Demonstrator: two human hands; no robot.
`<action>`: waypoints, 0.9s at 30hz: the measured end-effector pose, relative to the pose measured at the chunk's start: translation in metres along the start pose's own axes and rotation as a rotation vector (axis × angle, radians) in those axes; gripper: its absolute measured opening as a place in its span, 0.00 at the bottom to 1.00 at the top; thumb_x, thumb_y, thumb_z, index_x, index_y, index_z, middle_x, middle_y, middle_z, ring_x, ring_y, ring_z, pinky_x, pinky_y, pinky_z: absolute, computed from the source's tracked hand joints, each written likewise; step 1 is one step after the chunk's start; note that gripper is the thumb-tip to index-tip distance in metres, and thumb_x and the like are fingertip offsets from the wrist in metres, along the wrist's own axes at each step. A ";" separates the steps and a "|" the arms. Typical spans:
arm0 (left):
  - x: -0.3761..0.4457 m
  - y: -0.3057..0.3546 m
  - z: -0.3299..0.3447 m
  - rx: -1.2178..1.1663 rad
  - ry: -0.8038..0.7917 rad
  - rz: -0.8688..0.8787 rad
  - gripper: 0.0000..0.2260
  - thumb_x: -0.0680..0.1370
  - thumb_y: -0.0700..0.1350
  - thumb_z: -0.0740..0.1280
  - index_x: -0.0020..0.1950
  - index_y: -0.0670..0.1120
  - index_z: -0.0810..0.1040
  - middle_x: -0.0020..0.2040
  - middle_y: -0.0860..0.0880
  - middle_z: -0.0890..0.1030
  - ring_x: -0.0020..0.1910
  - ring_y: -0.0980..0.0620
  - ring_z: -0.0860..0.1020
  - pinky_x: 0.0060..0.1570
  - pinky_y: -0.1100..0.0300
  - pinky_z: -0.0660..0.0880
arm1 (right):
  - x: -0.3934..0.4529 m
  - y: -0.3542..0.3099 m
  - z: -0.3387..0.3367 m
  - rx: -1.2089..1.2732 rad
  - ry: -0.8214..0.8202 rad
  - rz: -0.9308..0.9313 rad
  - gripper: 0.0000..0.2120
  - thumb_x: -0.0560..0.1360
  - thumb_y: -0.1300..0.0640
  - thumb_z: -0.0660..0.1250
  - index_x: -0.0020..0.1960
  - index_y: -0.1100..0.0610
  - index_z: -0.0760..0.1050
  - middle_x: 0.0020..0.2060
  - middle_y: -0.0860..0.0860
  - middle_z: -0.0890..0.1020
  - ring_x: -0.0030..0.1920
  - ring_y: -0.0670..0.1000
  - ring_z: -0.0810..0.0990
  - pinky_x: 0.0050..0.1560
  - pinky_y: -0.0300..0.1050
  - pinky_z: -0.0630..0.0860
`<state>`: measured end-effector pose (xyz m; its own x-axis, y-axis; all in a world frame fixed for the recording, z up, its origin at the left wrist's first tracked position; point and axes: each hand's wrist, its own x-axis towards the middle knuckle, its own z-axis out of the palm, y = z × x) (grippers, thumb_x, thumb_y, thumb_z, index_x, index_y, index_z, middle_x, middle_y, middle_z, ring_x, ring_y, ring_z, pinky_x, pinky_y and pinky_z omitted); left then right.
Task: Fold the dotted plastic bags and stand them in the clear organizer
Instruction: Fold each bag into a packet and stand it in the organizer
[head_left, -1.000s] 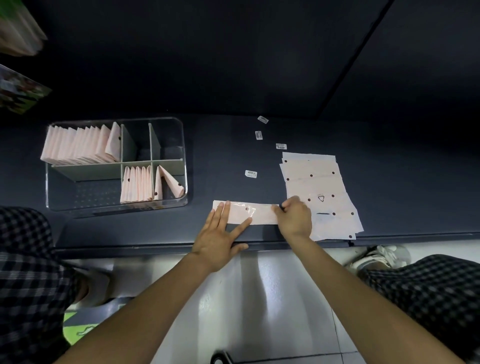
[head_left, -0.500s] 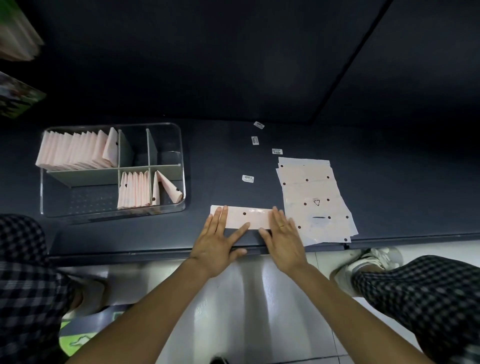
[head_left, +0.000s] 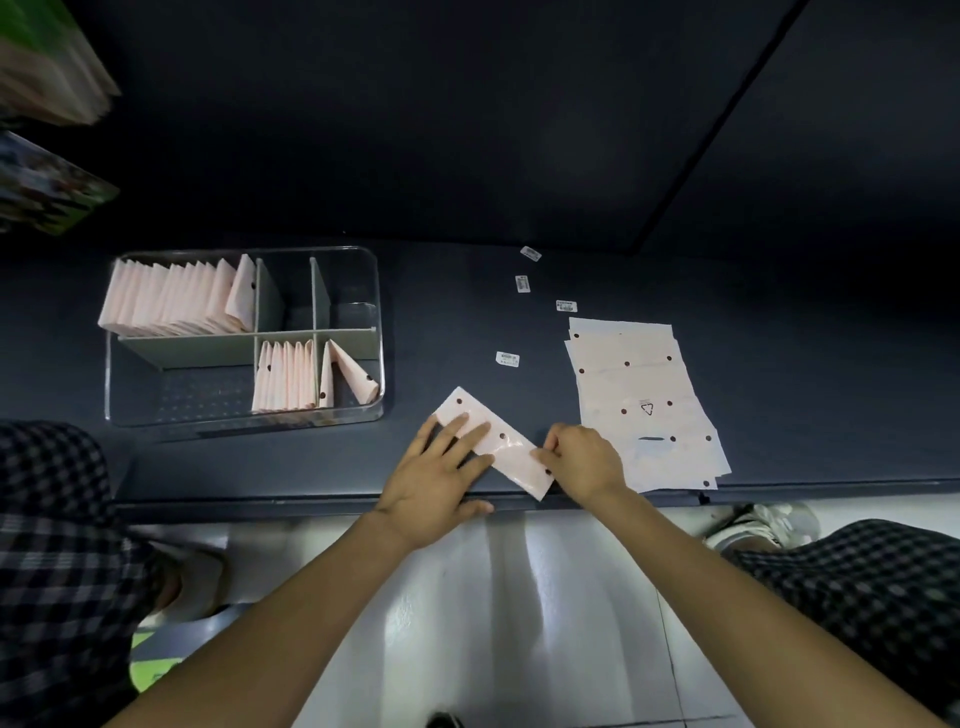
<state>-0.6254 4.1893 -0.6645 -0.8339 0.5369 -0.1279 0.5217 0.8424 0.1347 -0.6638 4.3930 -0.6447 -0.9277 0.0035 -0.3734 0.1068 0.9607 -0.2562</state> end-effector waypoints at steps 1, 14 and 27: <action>-0.001 0.002 -0.001 -0.018 0.003 0.028 0.30 0.77 0.65 0.56 0.74 0.51 0.62 0.77 0.50 0.55 0.77 0.49 0.48 0.72 0.52 0.32 | -0.005 0.001 0.002 -0.003 -0.022 0.019 0.10 0.76 0.49 0.64 0.41 0.55 0.75 0.42 0.52 0.81 0.46 0.55 0.79 0.42 0.46 0.74; -0.008 0.025 0.019 -0.045 0.385 0.125 0.19 0.62 0.50 0.80 0.49 0.46 0.84 0.48 0.50 0.84 0.47 0.52 0.83 0.52 0.58 0.78 | -0.039 0.021 0.005 0.093 -0.047 -0.356 0.20 0.73 0.64 0.65 0.63 0.51 0.72 0.57 0.45 0.77 0.58 0.48 0.71 0.58 0.41 0.71; -0.010 0.038 0.011 -0.525 0.431 -0.301 0.04 0.75 0.42 0.69 0.45 0.44 0.83 0.42 0.48 0.83 0.43 0.46 0.80 0.44 0.57 0.71 | -0.026 0.007 0.021 0.399 0.012 -0.341 0.15 0.70 0.55 0.73 0.57 0.54 0.80 0.51 0.46 0.81 0.53 0.49 0.72 0.55 0.39 0.69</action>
<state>-0.5956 4.2165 -0.6691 -0.9804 0.1296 0.1484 0.1943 0.7597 0.6205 -0.6313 4.3939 -0.6559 -0.9371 -0.2861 -0.1999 -0.0766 0.7273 -0.6820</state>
